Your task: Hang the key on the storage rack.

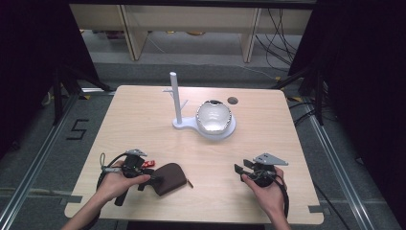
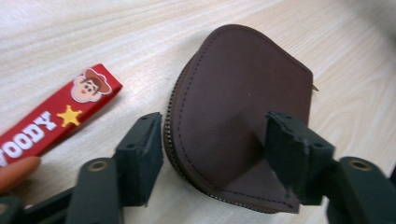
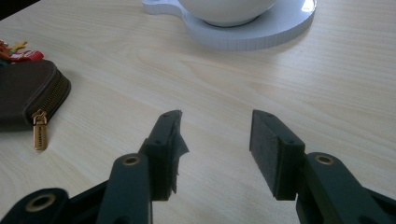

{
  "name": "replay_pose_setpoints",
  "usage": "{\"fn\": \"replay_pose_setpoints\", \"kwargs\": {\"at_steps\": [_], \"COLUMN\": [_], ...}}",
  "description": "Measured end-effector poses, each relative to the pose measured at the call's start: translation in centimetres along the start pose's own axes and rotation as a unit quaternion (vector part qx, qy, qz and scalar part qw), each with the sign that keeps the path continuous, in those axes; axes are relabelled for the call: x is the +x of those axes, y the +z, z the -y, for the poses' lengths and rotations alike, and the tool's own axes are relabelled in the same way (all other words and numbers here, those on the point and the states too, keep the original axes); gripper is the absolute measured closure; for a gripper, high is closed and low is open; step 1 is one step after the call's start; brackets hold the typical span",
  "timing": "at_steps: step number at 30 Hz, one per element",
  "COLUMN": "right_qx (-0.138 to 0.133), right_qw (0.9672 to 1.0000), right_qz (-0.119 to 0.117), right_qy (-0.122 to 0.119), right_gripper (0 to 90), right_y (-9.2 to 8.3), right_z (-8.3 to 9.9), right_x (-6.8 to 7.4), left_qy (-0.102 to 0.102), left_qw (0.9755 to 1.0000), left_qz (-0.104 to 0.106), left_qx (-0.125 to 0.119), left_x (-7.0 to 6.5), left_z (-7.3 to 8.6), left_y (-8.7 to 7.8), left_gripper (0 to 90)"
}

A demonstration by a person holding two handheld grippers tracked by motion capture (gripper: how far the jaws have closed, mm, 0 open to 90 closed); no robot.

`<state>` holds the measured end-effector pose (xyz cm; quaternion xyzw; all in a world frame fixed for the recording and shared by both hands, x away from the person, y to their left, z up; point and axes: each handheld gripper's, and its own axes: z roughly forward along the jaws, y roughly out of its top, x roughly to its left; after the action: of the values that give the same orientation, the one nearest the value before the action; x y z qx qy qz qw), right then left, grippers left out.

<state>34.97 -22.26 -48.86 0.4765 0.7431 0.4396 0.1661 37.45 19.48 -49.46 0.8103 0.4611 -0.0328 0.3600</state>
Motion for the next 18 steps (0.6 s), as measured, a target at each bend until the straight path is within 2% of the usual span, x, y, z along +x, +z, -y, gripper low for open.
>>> {"fn": "replay_pose_setpoints", "kwargs": {"at_steps": [1,2,3,5,6,8,9,12,13,14,15,17,18], "right_qx": [-0.004,-0.003,0.003,-0.004,0.001,-0.012,-0.012,-0.009,-0.011,-0.011,-0.006,-0.009,-0.01], "right_qw": [1.0,1.0,0.9999,0.9999,1.0,0.9999,0.9999,0.9999,0.9998,0.9998,0.9999,0.9997,0.9998], "right_qz": [0.003,-0.004,0.006,0.005,0.004,0.001,0.0,0.003,0.004,0.007,0.006,0.008,0.005], "right_qy": [0.0,-0.007,-0.011,-0.008,0.006,-0.009,-0.008,-0.012,-0.015,-0.015,-0.013,-0.019,-0.017], "right_gripper": [54.2,54.4,54.4,54.4,54.6,54.6,54.6,54.6,54.5,54.6,54.5,54.5,54.4], "right_y": [0.1,0.0,-0.2,-0.1,-0.4,-0.2,-0.2,-0.5,-0.5,-0.5,-0.6,-0.6,-0.5], "right_z": [0.0,-0.1,-0.1,-0.1,-0.1,-0.1,-0.1,-0.1,-0.1,-0.1,-0.1,-0.1,-0.1], "right_x": [0.1,-0.1,-0.1,0.0,0.3,0.0,0.0,0.0,-0.1,0.0,0.0,-0.1,-0.1], "left_qy": [-0.001,-0.004,-0.008,-0.006,-0.002,0.009,0.012,0.052,0.074,0.085,0.106,0.126,0.129], "left_qw": [1.0,0.9999,0.9999,1.0,0.9999,0.9999,0.9999,0.9981,0.9967,0.9954,0.9933,0.9905,0.9899], "left_qz": [0.003,0.01,0.008,0.007,0.01,-0.001,-0.003,-0.012,-0.017,-0.022,-0.027,-0.03,-0.031], "left_qx": [0.002,0.001,0.002,0.002,-0.001,-0.007,-0.012,-0.029,-0.029,-0.04,-0.038,-0.044,-0.051], "left_x": [0.1,0.2,0.1,0.1,0.1,-0.1,-0.3,-0.8,-1.0,-1.5,-1.7,-2.2,-2.4], "left_z": [0.0,0.1,0.1,0.2,0.2,0.2,0.2,0.2,0.2,0.2,0.2,0.1,0.2], "left_y": [0.0,0.1,0.0,0.0,0.0,-0.2,-0.3,-0.6,-0.8,-0.9,-1.2,-1.5,-1.6], "left_gripper": [39.7,41.1,42.4,45.0,46.3,51.9,54.8,62.5,63.7,65.1,67.2,71.0,72.5]}}
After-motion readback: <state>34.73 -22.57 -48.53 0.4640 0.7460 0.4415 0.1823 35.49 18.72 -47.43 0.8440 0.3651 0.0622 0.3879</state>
